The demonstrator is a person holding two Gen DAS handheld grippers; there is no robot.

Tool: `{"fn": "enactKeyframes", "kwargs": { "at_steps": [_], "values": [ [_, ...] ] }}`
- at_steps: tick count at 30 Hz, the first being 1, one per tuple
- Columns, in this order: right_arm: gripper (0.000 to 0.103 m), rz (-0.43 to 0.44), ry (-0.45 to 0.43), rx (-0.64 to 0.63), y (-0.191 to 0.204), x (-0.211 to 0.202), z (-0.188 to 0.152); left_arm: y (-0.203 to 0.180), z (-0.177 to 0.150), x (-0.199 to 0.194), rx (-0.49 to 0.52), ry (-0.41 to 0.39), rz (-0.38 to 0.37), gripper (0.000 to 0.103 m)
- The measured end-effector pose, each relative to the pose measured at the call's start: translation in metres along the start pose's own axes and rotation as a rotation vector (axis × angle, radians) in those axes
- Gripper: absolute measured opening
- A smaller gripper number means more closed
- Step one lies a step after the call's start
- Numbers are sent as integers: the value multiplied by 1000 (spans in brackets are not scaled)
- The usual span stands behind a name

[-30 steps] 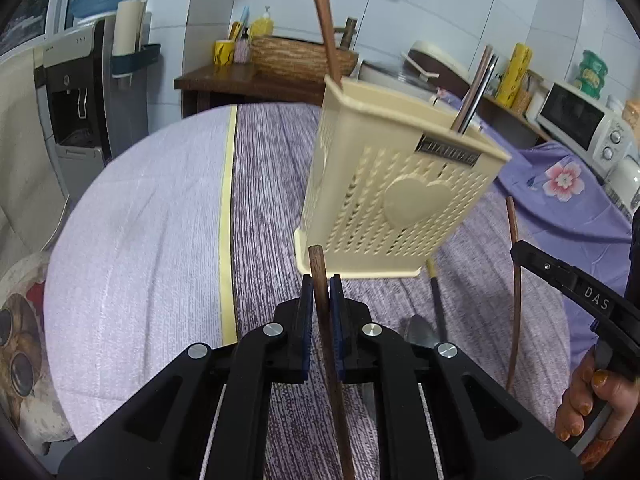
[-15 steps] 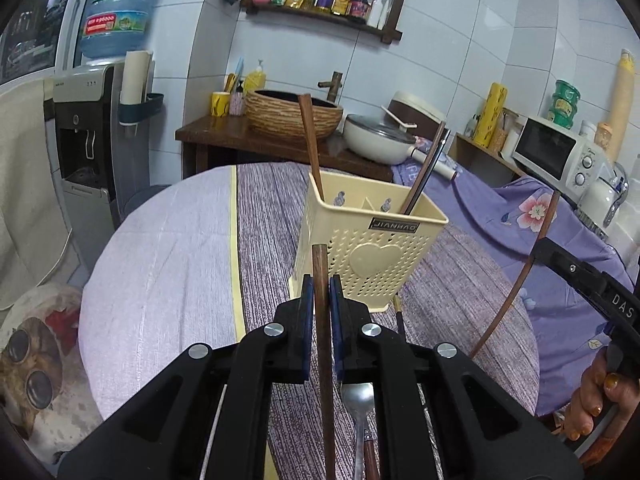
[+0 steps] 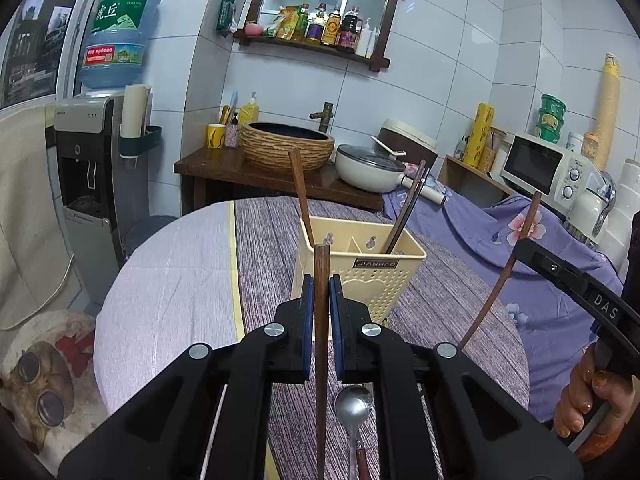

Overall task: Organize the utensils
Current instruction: 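Lift both held chopsticks upright toward the cream holder, then lower both chopsticks into the cream holder and open both tools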

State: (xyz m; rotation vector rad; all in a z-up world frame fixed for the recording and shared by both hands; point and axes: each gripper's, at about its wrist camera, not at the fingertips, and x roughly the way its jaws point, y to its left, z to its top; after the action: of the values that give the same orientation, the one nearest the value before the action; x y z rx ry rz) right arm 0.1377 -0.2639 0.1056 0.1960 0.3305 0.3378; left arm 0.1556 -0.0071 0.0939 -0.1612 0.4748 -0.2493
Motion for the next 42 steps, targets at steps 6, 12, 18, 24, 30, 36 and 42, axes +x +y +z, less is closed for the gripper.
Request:
{"fn": "enactKeyframes", "kwargs": {
  "at_steps": [6,12,18,24,30,36,42],
  "values": [
    [7,11,-15,-15,4,-2,8,-2,10,-3,9,-23,-11,8],
    [7,34,-13,0,4,2,19,-7,23,-4,22,-40,-29,8],
    [7,42,-33,0,4,6,38,-18,51,-7,49,-81,-54,8],
    [7,47,-51,-12,8,9,59,-31,82,-12,78,-128,-64,7],
    [7,73,-86,-20,15,10,91,-50,118,-28,125,-198,-81,7],
    [7,56,-151,-19,20,18,129,-65,166,-37,141,-287,-63,7],
    [7,-10,-197,-24,16,44,137,-63,195,-12,114,-316,-7,7]
  ]
}}
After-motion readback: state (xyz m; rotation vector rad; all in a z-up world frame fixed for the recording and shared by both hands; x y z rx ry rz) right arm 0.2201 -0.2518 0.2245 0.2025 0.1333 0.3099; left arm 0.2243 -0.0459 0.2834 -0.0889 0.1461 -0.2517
